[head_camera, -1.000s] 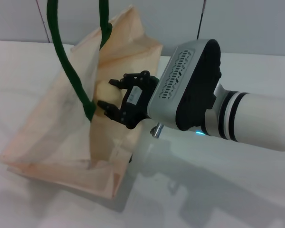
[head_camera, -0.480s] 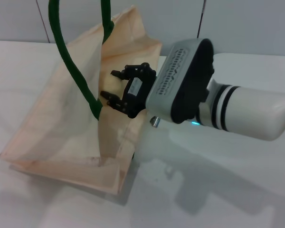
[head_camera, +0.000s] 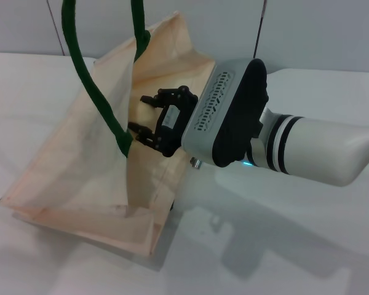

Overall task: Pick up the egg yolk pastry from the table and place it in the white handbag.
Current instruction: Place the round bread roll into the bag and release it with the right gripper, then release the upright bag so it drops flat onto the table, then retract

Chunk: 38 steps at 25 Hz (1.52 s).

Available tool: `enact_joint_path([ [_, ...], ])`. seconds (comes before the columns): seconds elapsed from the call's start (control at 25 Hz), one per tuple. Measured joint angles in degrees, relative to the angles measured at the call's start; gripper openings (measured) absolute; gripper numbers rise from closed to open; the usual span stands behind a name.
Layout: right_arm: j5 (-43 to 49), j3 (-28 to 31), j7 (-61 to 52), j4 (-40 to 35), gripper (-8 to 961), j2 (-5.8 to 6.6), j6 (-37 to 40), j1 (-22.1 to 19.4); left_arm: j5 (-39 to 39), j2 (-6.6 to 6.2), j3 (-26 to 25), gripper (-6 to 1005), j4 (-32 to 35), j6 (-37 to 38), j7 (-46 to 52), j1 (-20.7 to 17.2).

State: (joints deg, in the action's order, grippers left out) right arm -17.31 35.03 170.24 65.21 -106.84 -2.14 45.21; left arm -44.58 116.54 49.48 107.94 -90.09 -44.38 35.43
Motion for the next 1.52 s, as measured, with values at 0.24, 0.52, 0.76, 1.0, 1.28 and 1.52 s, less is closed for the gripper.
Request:
enact_joint_path([
  [0.24,0.0,0.28,0.0,-0.18,508,-0.62,1.55,0.46,0.04,0.0,0.0,120,-0.01,0.04,0.0,0.06],
  [0.52,-0.01,0.77,0.0,-0.28,528,-1.37,2.06,0.44,0.06,-0.07,-0.06,119,-0.01,0.05,0.0,0.15],
  [0.76,-0.01,1.5,0.11,-0.35,681,-2.0,3.7,0.46,0.09,-0.09,-0.09,120,-0.04,0.05,0.0,0.24],
  [1.0,1.85,4.01,0.47,0.62,740,-2.63,8.1,-0.65,0.12,-0.1,-0.62,119,-0.08,0.11,0.0,-0.06],
  [1.28,10.49,12.35,0.51,5.95,788,-2.45,11.98,-9.51,0.12,-0.06,-2.06,149,-0.26,0.56,0.41,-0.27],
  [1.52,12.53,16.9,0.53,7.85,786,-2.69,15.85,-12.17,0.12,0.0,-2.36,206,-0.62,0.43,0.52,-0.17],
])
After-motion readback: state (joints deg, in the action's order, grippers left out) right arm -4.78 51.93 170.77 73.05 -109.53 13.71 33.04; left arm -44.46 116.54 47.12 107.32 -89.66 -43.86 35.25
